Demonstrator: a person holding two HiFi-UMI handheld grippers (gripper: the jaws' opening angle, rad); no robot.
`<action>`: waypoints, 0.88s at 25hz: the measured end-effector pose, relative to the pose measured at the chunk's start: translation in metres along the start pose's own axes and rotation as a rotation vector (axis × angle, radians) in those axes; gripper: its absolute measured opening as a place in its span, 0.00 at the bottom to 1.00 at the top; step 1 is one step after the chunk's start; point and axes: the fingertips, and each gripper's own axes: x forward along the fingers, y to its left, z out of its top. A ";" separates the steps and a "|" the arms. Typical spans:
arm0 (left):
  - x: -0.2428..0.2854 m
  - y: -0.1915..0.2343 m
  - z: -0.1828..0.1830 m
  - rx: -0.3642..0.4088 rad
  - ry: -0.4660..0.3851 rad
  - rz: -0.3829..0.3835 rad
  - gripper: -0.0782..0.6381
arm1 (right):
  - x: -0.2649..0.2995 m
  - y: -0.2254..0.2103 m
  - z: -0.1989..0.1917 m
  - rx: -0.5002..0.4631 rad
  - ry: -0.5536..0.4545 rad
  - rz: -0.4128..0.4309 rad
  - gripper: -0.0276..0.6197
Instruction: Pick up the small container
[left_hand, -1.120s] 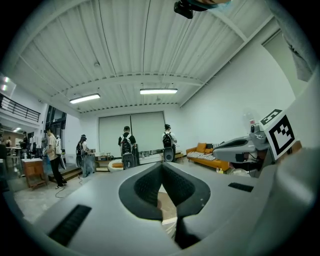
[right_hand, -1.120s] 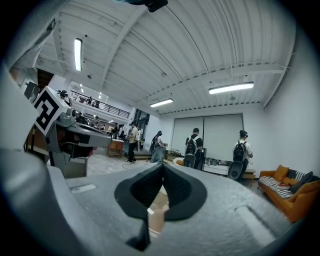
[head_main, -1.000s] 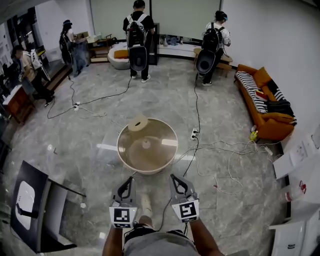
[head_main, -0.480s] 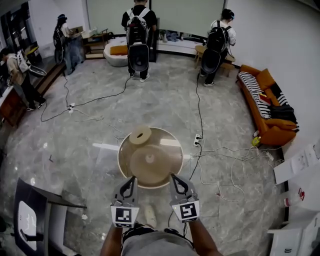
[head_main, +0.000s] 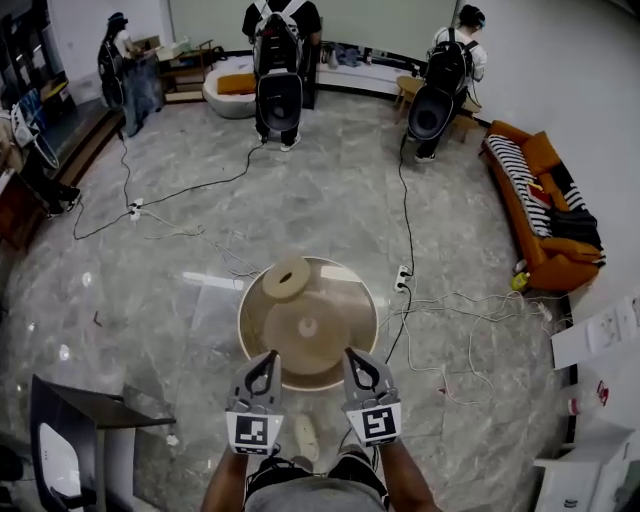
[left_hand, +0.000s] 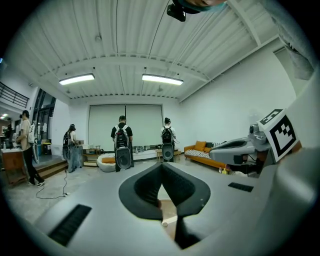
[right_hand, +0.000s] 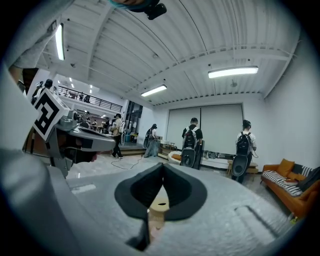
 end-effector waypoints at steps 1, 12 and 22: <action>0.008 0.005 -0.006 -0.001 0.005 -0.002 0.13 | 0.008 -0.002 -0.007 -0.003 0.017 -0.002 0.04; 0.086 0.051 -0.108 -0.067 0.127 0.036 0.13 | 0.106 -0.030 -0.098 0.030 0.108 0.023 0.04; 0.165 0.062 -0.201 -0.191 0.204 0.074 0.13 | 0.189 -0.030 -0.214 0.068 0.193 0.121 0.04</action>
